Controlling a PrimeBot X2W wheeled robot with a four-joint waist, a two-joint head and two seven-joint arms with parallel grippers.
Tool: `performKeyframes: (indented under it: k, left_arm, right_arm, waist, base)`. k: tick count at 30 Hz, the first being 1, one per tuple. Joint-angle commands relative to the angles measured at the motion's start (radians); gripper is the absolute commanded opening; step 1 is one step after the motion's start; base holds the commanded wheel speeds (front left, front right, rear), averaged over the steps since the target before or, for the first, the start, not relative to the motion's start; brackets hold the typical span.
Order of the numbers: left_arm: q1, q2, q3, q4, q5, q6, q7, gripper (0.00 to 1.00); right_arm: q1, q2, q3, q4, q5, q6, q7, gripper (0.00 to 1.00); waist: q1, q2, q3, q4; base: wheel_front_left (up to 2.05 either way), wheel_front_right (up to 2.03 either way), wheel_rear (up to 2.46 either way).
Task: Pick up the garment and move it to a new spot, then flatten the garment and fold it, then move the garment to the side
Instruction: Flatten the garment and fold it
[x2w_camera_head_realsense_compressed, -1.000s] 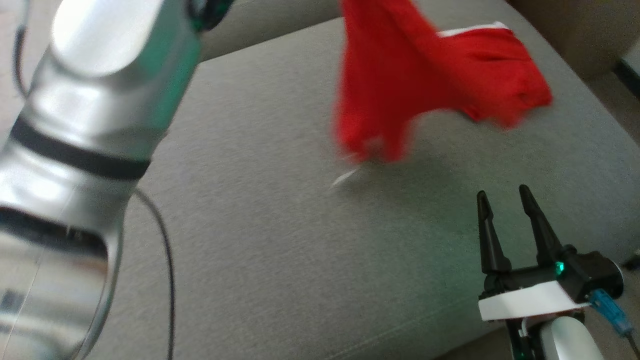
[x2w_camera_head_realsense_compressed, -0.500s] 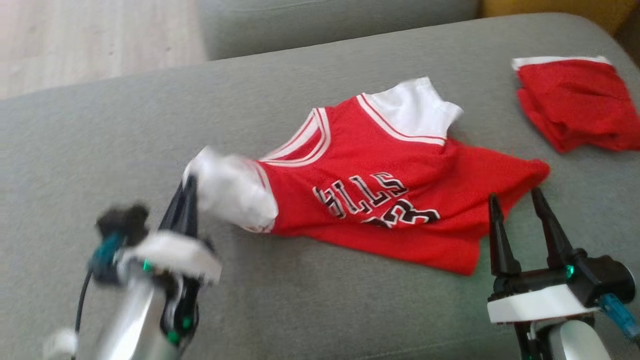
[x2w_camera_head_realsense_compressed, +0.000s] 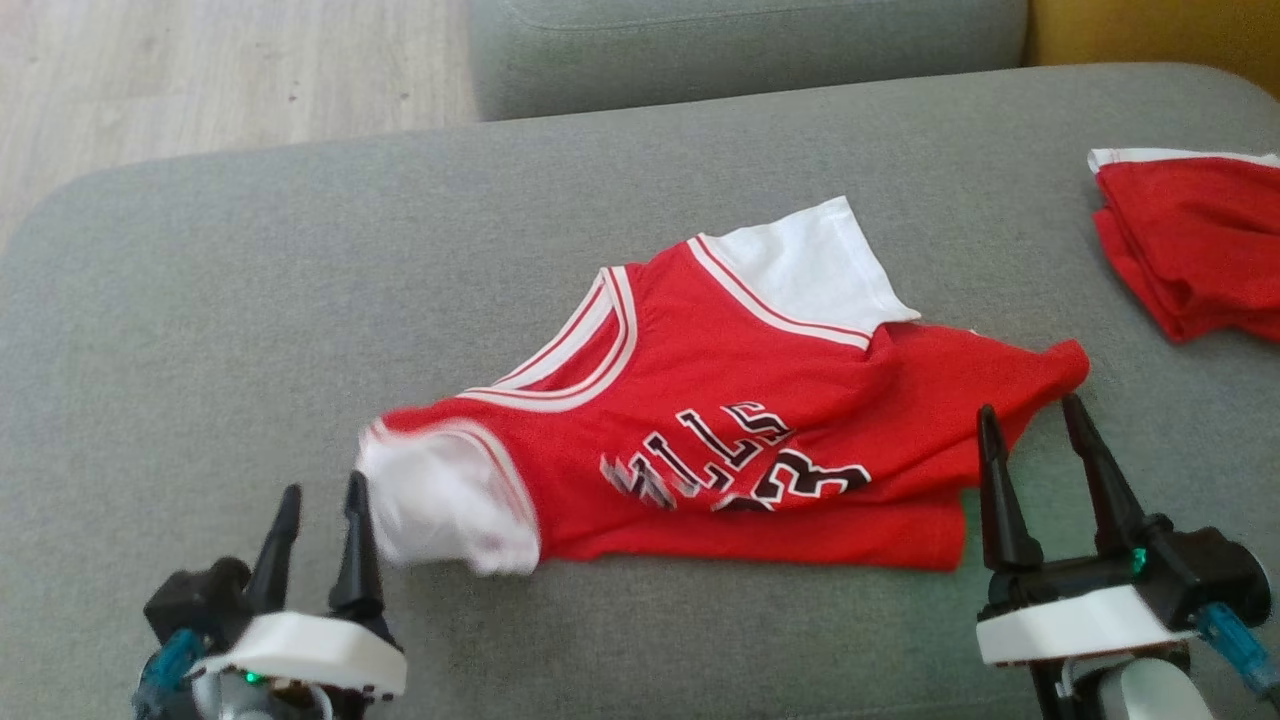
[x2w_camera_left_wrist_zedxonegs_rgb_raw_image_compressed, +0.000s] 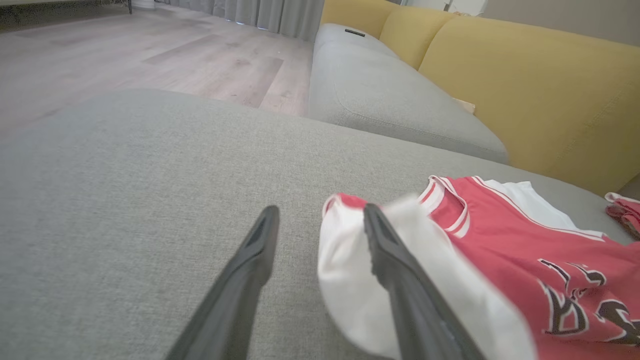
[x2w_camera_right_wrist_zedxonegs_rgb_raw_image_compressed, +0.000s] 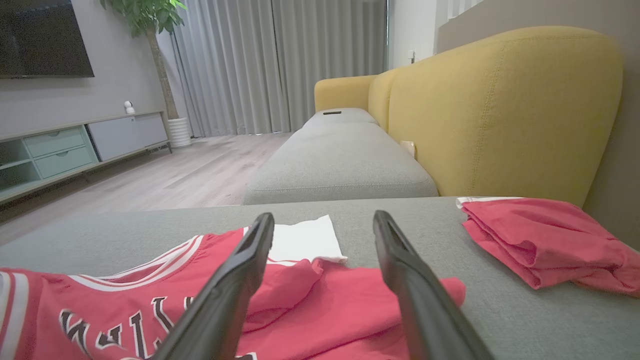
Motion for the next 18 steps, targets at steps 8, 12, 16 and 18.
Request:
performKeyframes:
  k: [8, 12, 16, 18]
  left_arm:
    - [0.062, 0.000, 0.068, -0.154, 0.143, 0.025, -0.006, 1.00]
    - [0.093, 0.023, 0.036, -0.128, 0.212, 0.006, -0.006, 1.00]
    - [0.123, 0.050, 0.045, -0.088, 0.261, 0.030, -0.006, 1.00]
    - [0.126, 0.055, 0.054, -0.057, 0.259, 0.030, -0.006, 1.00]
  right_arm:
    - [-0.017, -0.008, 0.029, -0.031, -0.001, 0.007, -0.006, 1.00]
    - [-0.021, -0.007, 0.033, -0.032, -0.001, 0.007, -0.006, 1.00]
    - [-0.030, -0.007, 0.032, -0.035, 0.001, 0.007, -0.006, 1.00]
    - [-0.031, -0.007, 0.027, -0.036, 0.000, 0.007, -0.006, 1.00]
  waist:
    - [0.0000, 0.0000, 0.014, 0.026]
    - [0.0000, 0.0000, 0.026, 0.026]
    - [0.0000, 0.0000, 0.045, 0.019]
    - [0.0000, 0.0000, 0.052, 0.019]
  base:
    - [0.00, 0.00, 0.00]
    - [0.00, 0.00, 0.00]
    - [0.00, 0.00, 0.00]
    - [0.00, 0.00, 0.00]
